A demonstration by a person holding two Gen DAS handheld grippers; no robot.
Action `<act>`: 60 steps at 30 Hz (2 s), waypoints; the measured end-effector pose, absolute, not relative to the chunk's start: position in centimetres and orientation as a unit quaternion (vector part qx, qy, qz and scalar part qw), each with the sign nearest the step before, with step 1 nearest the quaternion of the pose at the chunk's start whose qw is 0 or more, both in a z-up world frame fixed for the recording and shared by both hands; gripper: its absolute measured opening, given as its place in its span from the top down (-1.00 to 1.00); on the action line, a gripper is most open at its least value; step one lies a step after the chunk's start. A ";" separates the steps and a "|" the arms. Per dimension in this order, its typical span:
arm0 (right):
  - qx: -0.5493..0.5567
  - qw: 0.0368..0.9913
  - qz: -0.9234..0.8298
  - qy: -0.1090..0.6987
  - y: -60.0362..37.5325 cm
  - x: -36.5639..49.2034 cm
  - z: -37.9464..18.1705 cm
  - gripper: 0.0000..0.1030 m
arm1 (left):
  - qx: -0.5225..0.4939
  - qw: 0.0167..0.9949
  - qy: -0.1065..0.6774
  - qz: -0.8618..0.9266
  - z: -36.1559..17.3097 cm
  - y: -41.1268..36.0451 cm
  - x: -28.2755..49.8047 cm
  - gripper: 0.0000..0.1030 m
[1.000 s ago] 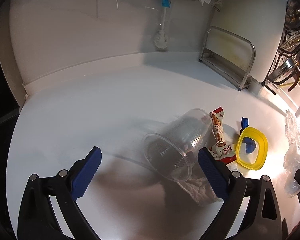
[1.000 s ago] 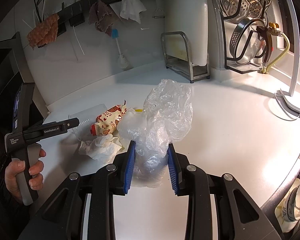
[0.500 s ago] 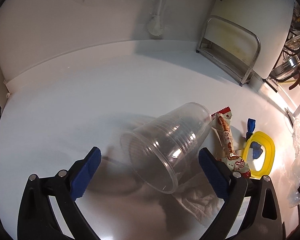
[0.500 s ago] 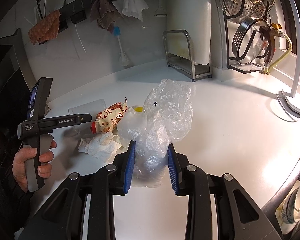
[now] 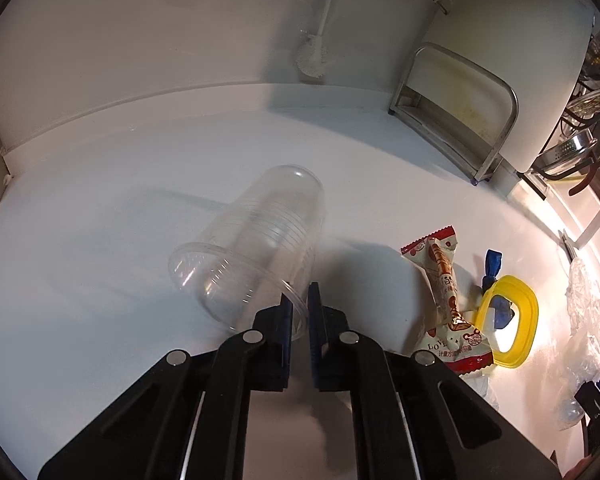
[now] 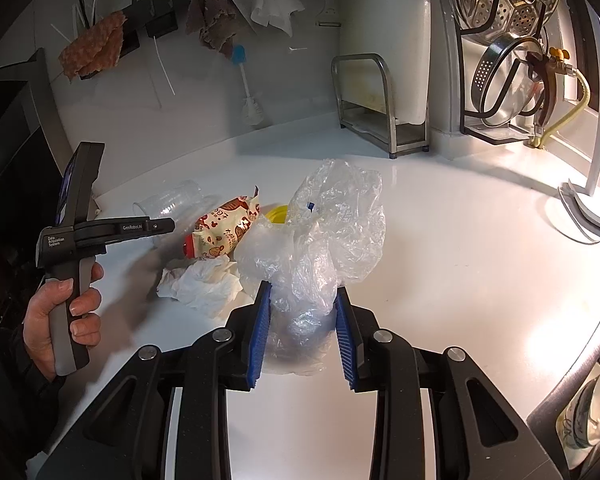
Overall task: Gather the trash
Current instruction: 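Carry the cup and plastic bag in both tools over the grey bin, then open both tools to drop the cup and bag into the bin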
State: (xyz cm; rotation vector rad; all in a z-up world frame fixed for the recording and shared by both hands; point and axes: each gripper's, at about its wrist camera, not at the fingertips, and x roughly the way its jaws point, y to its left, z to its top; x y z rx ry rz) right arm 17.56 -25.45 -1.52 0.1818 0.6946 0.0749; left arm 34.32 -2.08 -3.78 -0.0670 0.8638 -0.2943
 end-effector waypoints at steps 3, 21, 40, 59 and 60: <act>0.089 0.936 0.037 0.340 -25.4 17.5 -1.5 0.42 | -0.032 0.902 0.405 -0.143 -3.3 -2.0 33.9 0.91; 0.097 0.938 0.029 0.333 -24.6 11.6 -0.1 0.42 | 0.030 0.933 0.337 -0.126 2.1 -2.3 22.3 0.91; 0.114 0.933 0.011 0.341 -23.4 -4.7 -0.5 0.42 | 0.059 0.924 0.337 -0.170 2.4 -5.0 3.2 0.91; 0.115 0.909 0.010 0.401 -23.4 -13.2 -6.8 0.42 | 0.074 0.869 0.436 -0.223 -5.9 -9.0 -4.2 0.91; 0.116 0.907 0.011 0.404 -23.4 -13.2 -7.1 0.42 | 0.078 0.868 0.438 -0.223 -6.2 -9.2 -4.3 0.90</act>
